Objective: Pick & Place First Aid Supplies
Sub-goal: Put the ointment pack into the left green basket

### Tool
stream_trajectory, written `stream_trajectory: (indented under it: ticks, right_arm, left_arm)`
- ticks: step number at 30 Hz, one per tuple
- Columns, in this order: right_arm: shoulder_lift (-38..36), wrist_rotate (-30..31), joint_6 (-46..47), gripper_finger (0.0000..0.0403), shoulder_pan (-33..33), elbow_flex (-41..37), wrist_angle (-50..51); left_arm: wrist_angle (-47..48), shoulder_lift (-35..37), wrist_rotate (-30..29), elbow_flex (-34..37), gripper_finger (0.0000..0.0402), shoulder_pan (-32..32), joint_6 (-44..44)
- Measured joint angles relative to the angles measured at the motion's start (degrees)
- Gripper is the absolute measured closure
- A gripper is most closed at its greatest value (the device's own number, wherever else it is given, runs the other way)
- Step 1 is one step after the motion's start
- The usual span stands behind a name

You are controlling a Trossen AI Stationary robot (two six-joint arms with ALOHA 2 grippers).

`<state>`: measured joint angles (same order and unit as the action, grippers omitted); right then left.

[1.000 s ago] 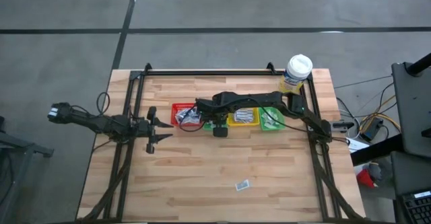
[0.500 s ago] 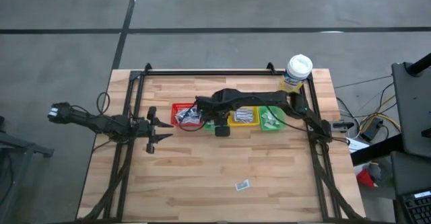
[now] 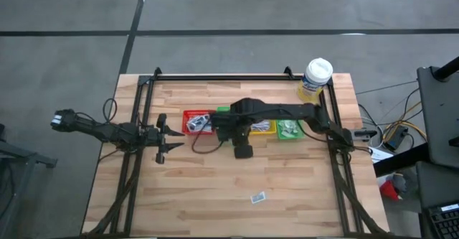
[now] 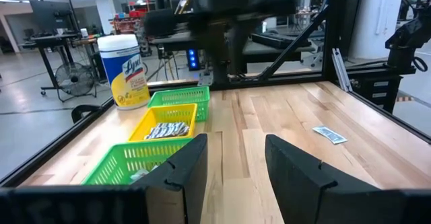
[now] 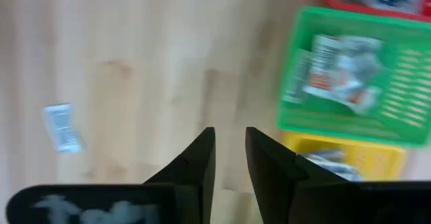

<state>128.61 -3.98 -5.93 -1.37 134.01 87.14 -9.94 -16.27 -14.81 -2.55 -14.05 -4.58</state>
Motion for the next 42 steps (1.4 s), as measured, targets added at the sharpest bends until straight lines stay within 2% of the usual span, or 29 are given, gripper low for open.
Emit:
stream_trajectory:
  ticks: [3,8,15,23,37,42]
  right_arm:
    - [-0.23,-2.34,-0.08,0.0329,-2.5,0.22,0.91]
    - [-0.34,-2.76,0.08,0.0335,-7.31,-0.06,3.05]
    - [-0.38,-6.07,1.53,0.0326,-14.39,-0.78,2.88]
    - [-0.38,-6.23,8.58,0.0318,-20.69,-4.77,2.88]
    - [-0.4,-6.38,27.81,0.0325,-23.79,-17.81,2.24]
    - [-0.59,-6.39,29.95,0.0313,-24.23,-22.4,0.93]
  left_arm:
    - [0.11,0.0,0.0,0.0,0.0251,-0.01,0.01]
    - [0.12,0.0,0.21,0.0,0.0251,-0.01,0.02]
    - [0.25,0.0,0.24,0.0,0.0251,0.0,0.07]
    - [0.2,0.0,0.2,0.0,0.0251,-0.02,0.16]
    - [0.09,0.0,0.17,0.0,0.0251,-0.02,0.57]
    - [0.11,0.0,0.15,0.0,0.0251,-0.01,0.57]
